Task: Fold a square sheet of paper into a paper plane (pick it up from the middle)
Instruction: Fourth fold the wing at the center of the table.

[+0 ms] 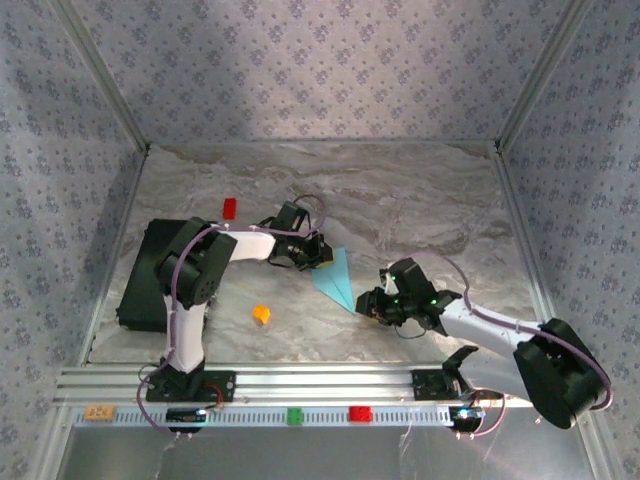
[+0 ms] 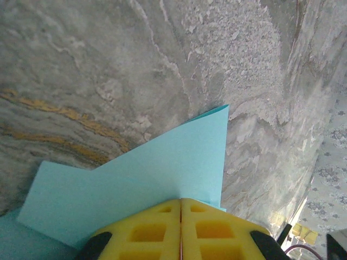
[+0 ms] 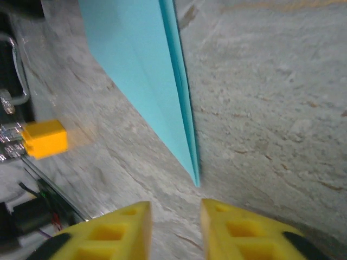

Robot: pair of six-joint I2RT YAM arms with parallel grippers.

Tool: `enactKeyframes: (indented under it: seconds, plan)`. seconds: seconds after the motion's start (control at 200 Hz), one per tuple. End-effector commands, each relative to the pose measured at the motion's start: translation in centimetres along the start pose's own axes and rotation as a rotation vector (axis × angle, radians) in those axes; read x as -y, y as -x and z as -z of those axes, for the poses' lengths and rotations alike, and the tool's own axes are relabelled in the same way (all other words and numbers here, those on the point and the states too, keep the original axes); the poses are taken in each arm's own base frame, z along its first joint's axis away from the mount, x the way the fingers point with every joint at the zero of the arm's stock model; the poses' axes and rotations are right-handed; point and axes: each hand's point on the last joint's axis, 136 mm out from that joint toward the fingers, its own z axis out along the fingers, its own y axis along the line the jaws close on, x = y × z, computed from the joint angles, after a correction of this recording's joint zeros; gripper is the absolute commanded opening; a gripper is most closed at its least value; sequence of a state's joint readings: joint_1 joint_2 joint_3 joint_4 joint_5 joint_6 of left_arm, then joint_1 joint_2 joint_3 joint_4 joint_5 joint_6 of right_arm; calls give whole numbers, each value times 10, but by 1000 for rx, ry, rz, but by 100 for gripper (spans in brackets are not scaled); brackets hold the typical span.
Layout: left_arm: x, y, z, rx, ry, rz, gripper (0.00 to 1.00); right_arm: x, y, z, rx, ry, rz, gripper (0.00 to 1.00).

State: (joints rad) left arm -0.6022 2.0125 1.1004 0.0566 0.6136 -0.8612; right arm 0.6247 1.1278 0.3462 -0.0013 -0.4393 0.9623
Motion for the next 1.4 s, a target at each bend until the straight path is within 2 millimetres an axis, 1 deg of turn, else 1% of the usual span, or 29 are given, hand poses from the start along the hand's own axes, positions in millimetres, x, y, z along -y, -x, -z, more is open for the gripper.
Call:
enactKeyframes:
  seconds: [0.0,0.055,0.145,0.215,0.37,0.485,0.71,0.85,0.959,1.034,1.174,1.394]
  plan:
    - [-37,-11,-7,-17,101,77,8,1,10,2,47,-31,-116,36]
    - [-36,-11,-6,-15,98,77,8,-4,9,-2,29,-11,-110,35]
    - [-36,-11,-5,-15,99,79,8,-4,6,-9,0,-4,-128,36]
    - [-36,-12,-4,-15,99,80,8,-9,5,-14,-18,21,-122,35]
    - [-37,-12,-5,-15,98,81,8,-6,2,-21,-40,6,-130,35]
    - [-36,-12,-5,-14,97,80,8,-2,2,-21,-37,-5,-133,35]
    - [-35,-11,-5,-16,95,80,8,-7,4,-22,-35,10,-129,35]
    - [-34,-11,-4,-16,96,80,8,-6,6,-24,-36,11,-133,35]
    - [-34,-11,-5,-16,95,79,8,-7,7,-25,-30,14,-130,33]
    - [-33,-10,-4,-12,93,77,8,-10,11,-24,-13,26,-123,32]
    - [-32,-10,-4,-12,91,77,8,-22,19,-21,21,76,-87,32]
    - [-29,-9,-3,-7,80,74,8,-28,28,-21,41,108,-45,32]
